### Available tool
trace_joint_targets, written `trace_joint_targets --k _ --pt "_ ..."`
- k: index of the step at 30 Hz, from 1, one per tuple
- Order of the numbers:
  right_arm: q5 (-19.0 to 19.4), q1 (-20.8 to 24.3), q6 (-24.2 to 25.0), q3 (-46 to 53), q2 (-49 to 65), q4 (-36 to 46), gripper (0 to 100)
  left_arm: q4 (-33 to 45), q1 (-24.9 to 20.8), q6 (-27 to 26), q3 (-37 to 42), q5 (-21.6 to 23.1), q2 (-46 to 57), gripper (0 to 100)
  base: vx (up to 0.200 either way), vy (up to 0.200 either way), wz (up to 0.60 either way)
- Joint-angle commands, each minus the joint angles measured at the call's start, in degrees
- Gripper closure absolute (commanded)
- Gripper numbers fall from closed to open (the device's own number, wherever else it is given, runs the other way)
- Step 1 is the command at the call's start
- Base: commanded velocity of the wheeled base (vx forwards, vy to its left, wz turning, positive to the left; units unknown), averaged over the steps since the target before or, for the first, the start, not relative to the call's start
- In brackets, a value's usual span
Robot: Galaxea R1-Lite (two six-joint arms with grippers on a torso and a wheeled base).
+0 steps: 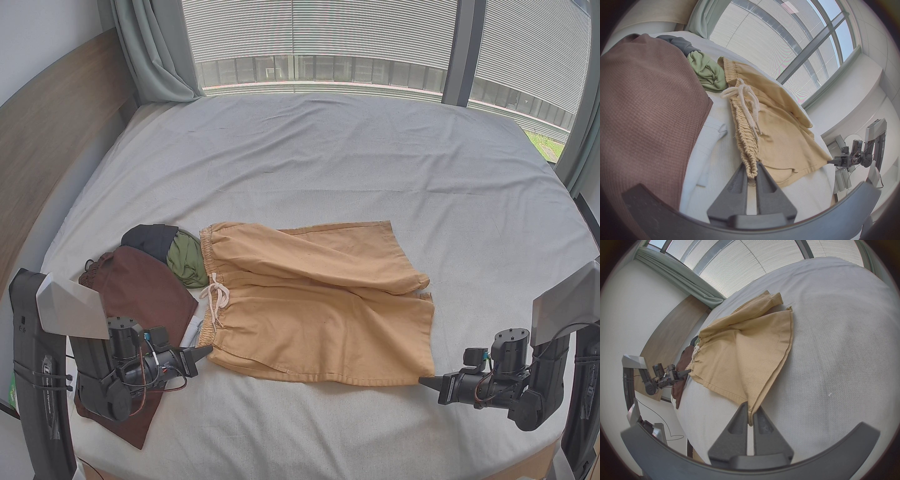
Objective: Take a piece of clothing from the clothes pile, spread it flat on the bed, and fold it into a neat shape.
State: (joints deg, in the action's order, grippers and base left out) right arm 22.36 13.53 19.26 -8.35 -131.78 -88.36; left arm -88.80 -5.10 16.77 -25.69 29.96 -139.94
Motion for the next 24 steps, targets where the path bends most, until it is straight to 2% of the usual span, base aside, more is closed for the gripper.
trace_joint_targets --k 1,9,15,24 --pt "0.05 -0.88 -0.63 1.41 -1.02 0.03 100 -0.06 -0.09 0.01 3.54 0.36 4.32 100 0.000 0.000 0.00" --pt "0.14 -0.96 -2.65 3.34 -0.50 0.03 100 0.03 -1.06 -0.51 8.02 0.53 5.55 100 0.000 0.000 0.00" --pt "1.81 -1.75 -4.76 5.27 -0.58 0.03 100 -0.06 -0.53 -4.47 11.45 0.45 5.64 100 0.000 0.000 0.00" --pt "2.69 -2.90 -8.80 7.03 -1.20 0.03 100 0.03 -0.27 -4.91 15.14 1.59 8.54 100 0.000 0.000 0.00"
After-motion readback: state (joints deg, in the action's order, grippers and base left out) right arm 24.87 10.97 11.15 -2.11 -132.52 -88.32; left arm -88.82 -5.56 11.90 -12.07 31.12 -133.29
